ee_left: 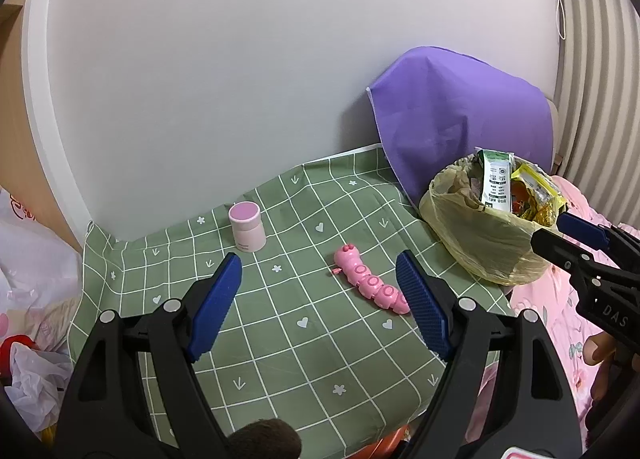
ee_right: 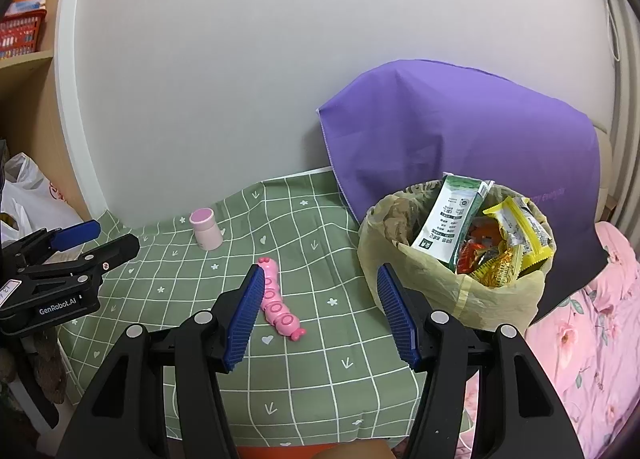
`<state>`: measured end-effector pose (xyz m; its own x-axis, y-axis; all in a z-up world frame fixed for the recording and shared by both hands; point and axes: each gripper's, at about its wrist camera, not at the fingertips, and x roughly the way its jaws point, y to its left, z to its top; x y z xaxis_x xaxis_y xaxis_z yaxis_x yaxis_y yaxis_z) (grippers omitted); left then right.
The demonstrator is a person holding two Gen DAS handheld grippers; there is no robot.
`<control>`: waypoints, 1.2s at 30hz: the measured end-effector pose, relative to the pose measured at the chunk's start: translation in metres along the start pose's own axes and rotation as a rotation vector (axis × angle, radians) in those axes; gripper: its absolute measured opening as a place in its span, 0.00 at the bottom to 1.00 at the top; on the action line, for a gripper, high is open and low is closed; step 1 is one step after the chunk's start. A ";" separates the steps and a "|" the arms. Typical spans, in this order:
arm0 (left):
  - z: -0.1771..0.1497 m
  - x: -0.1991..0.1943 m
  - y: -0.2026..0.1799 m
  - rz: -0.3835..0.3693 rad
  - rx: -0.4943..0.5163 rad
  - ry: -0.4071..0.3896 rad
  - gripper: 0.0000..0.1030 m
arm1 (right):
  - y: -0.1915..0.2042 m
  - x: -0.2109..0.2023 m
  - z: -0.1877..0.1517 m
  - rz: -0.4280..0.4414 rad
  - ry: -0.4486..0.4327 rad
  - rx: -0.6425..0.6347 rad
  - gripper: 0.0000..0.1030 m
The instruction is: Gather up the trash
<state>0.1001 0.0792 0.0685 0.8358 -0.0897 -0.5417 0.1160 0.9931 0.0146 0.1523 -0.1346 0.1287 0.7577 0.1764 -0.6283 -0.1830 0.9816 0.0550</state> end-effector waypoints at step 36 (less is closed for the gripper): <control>0.000 -0.007 -0.012 -0.022 0.014 -0.004 0.73 | -0.015 -0.014 -0.002 -0.017 -0.030 0.018 0.54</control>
<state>0.0928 0.0679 0.0726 0.8349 -0.1121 -0.5389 0.1423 0.9897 0.0144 0.1432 -0.1516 0.1355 0.7792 0.1617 -0.6056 -0.1591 0.9855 0.0584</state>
